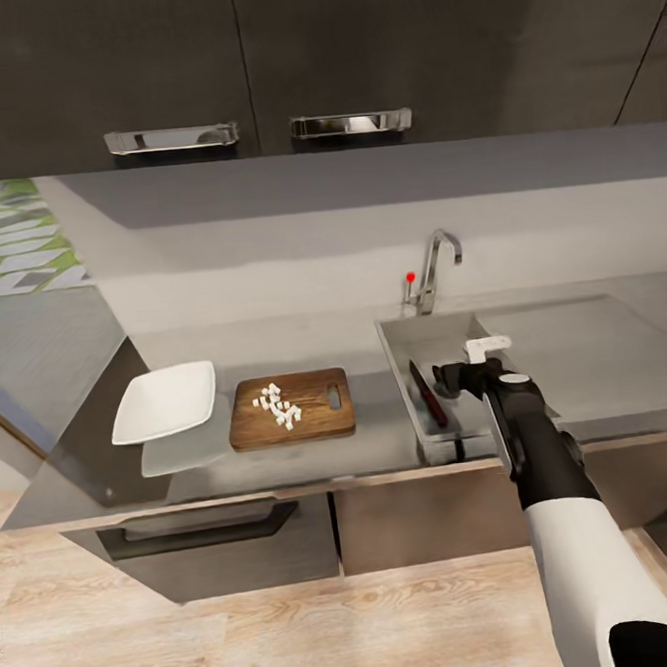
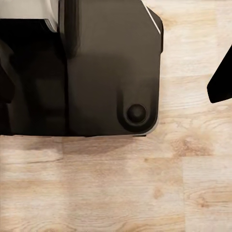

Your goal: In the kitchen, take the Vidalia onion out of the sink, dice it on the chopping board with the paring knife, put the diced onion into the bowl on the countertop, then place both the paring knife and the chopping board into the sink.

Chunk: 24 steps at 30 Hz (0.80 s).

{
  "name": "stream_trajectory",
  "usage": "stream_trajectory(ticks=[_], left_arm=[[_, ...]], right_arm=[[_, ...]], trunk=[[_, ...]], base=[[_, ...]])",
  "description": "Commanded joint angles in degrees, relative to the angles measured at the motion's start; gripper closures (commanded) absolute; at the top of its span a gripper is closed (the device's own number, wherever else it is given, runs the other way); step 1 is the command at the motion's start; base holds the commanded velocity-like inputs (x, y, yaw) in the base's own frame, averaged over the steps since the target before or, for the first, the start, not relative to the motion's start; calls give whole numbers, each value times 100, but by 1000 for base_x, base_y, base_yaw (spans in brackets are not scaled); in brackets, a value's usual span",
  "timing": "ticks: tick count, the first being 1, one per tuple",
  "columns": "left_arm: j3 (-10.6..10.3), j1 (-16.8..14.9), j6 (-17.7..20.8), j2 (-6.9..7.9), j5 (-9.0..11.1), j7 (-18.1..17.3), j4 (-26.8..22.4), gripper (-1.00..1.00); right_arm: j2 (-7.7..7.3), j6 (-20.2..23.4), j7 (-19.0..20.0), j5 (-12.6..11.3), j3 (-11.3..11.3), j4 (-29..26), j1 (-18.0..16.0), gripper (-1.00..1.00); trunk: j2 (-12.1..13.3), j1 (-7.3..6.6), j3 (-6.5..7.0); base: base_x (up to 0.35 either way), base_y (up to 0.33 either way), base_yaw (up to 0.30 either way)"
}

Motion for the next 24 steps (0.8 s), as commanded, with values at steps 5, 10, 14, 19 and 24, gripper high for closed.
stream_trajectory(ticks=[5, 10, 14, 19, 24], left_arm=[[-48, 1, -10, 4, 41, 25, -9, -100], [-48, 1, -10, 4, 41, 27, -8, -100], [-48, 1, -10, 4, 41, 22, -8, -100], [-48, 1, -10, 4, 41, 21, -8, -100], [-48, 1, -10, 4, 41, 21, -11, -100]], right_arm=[[29, 106, 61, 54, -15, -220, 130, -100], [35, 143, 63, 53, -15, -243, 148, -100], [36, 147, 63, 60, -13, -233, 150, -100], [36, 147, 63, 57, -8, -197, 150, -100], [38, 147, 55, 53, -8, -169, 150, -100]], trunk=[[-10, 2, 36], [-10, 2, 82], [-10, 2, 118], [-10, 2, 163], [-10, 2, 175]], base=[[-244, 0, 0], [-231, 80, 0], [-69, 236, 0], [-11, 295, 0], [-1, 307, 0]])
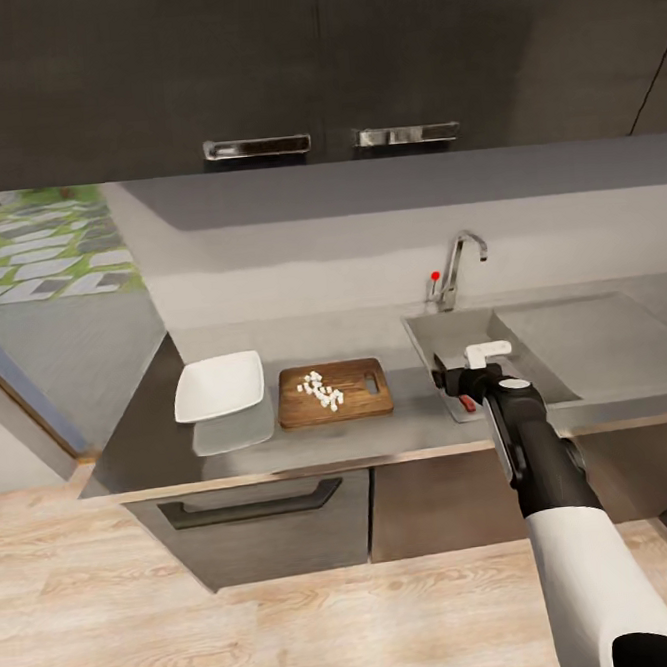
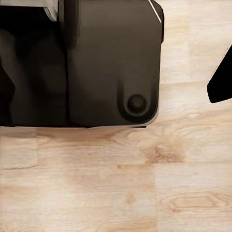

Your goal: In the kitchen, take the Vidalia onion out of the sink, dice it on the chopping board with the paring knife, put the diced onion into the bowl on the countertop, then place both the paring knife and the chopping board into the sink.

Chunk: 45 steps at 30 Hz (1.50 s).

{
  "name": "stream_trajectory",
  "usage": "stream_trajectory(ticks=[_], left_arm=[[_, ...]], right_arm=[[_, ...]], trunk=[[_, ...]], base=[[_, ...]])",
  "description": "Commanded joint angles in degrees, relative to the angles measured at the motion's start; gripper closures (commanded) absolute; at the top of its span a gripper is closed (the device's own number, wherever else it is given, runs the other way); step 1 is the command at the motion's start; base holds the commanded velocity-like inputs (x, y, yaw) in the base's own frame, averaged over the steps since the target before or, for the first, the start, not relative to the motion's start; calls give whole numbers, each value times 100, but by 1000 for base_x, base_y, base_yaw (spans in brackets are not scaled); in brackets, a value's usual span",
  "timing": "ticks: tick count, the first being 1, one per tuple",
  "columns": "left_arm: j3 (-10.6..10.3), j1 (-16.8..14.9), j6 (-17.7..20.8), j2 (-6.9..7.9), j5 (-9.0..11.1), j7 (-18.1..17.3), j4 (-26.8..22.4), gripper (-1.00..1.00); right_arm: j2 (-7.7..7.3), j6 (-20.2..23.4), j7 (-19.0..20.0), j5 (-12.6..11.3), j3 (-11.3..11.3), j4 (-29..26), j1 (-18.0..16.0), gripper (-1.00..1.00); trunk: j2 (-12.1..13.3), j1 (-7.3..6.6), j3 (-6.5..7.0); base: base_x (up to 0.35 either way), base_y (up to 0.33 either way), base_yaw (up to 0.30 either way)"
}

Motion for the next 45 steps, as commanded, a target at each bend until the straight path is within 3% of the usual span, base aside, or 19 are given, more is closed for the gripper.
stream_trajectory(ticks=[1, 20, 45], left_arm=[[-48, 1, -8, 4, 38, 24, -13, -100], [-48, 1, 9, 4, 38, 25, -8, -100], [-48, 1, 9, -4, 38, 24, -8, -100]], right_arm=[[9, 24, 53, 60, -17, -6, -5, -100], [24, 24, 44, 60, -17, 80, -3, -100], [24, 24, 35, 69, -17, 148, -1, -100]], trunk=[[-11, 4, -9], [-11, 4, -8], [-11, 4, -189]], base=[[0, 307, 0], [166, 267, 0], [22, -37, 0]])
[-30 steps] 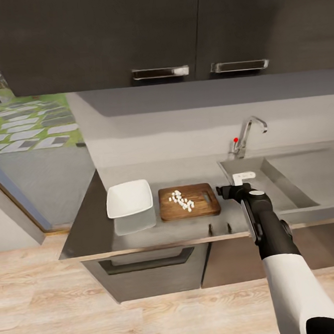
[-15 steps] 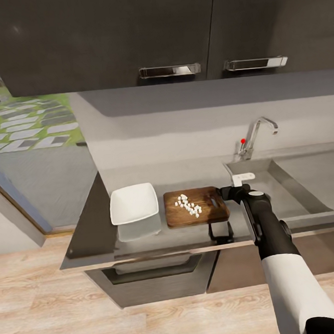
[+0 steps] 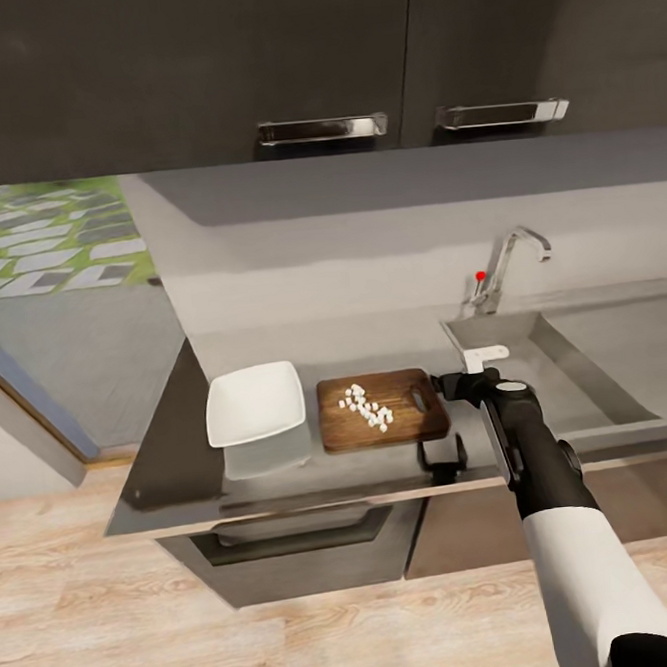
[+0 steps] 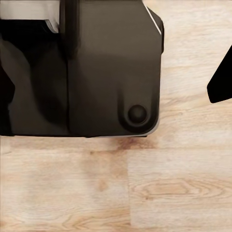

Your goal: In the kitchen, take the Vidalia onion out of the sink, dice it on the chopping board with the paring knife, put the diced onion into the bowl on the countertop, then place both the paring knife and the chopping board into the sink.

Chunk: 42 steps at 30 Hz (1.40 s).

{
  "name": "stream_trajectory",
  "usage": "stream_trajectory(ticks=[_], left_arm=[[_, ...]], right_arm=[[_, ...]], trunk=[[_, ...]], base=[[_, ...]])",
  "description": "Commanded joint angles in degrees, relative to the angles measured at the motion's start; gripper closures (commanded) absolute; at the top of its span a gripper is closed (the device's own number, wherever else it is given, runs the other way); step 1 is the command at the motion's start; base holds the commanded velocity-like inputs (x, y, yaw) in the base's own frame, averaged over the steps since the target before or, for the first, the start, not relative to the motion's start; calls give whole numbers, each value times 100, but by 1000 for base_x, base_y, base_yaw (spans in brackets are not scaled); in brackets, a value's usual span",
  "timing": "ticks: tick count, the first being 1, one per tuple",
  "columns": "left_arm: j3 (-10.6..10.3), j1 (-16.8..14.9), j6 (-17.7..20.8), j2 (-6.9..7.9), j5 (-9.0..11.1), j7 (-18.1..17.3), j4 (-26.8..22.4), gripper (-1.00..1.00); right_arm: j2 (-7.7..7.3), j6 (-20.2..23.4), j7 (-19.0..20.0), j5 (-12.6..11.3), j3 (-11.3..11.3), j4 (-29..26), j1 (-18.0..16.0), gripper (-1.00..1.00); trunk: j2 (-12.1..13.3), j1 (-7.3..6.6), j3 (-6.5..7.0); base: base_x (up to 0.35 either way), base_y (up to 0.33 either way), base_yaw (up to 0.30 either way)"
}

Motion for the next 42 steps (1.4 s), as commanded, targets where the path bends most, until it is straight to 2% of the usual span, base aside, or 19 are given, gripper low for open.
stream_trajectory(ticks=[1, 42], left_arm=[[-46, 1, -13, 3, 42, 24, -9, -100], [-46, 1, -13, 3, 42, 24, 34, -100]], right_arm=[[6, 22, 54, 61, -17, -8, -3, -100], [6, 22, 54, 61, -17, 1, -4, -100]], trunk=[[-10, 4, -18], [-10, 4, -381]], base=[[91, -114, 0], [21, 2, 0]])
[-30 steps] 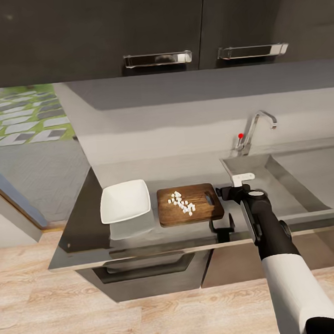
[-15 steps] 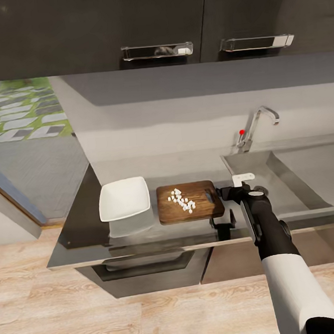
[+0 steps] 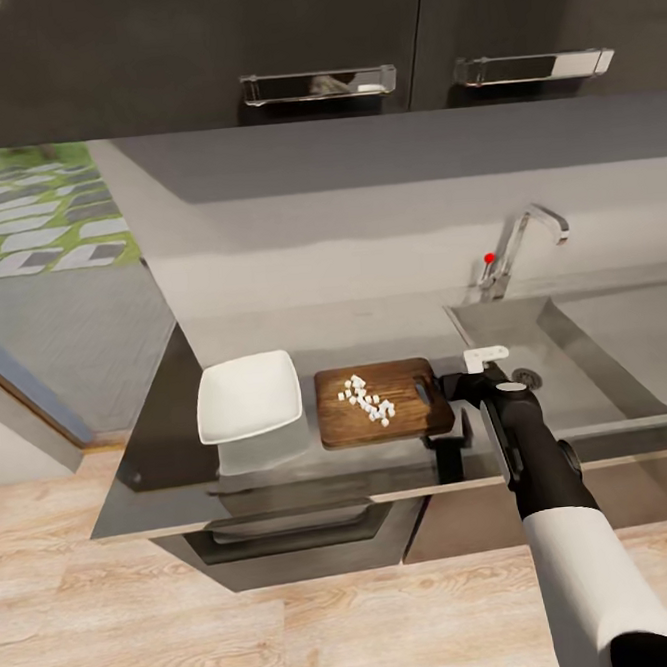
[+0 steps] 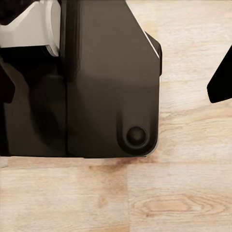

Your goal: In the kitchen, take the Vidalia onion out of the sink, dice it on the chopping board with the paring knife, put the diced onion into the bowl on the countertop, then place both the paring knife and the chopping board into the sink.

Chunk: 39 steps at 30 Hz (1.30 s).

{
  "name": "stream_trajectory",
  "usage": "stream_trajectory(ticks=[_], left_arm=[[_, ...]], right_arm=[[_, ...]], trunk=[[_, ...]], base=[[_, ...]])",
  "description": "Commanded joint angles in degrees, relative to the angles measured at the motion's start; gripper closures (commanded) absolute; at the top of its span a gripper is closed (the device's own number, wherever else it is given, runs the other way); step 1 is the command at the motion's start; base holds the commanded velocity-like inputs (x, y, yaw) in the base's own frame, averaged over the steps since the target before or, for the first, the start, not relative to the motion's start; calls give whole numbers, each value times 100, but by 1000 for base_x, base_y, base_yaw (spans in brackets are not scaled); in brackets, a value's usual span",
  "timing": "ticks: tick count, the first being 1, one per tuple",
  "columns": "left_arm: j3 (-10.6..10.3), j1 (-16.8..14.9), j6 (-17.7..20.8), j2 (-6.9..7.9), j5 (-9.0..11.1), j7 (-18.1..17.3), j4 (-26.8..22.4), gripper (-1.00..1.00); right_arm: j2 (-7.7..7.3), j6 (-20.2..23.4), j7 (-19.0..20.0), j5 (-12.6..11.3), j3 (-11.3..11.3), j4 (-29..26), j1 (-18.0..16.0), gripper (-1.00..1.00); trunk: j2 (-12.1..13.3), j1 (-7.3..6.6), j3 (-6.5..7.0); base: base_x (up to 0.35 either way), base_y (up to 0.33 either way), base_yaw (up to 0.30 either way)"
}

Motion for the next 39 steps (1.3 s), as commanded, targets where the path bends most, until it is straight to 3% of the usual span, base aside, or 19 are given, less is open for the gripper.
stream_trajectory(ticks=[1, 39], left_arm=[[-47, 1, -12, 3, 41, 24, -9, -100], [-47, 1, -12, 3, 41, 24, 20, -100]], right_arm=[[7, 23, 54, 61, -17, -8, -4, -100], [7, 23, 54, 61, -17, 1, -4, -100]], trunk=[[-10, 3, -18], [-10, 3, -355]], base=[[1, 1, 0], [0, 11, 0]])
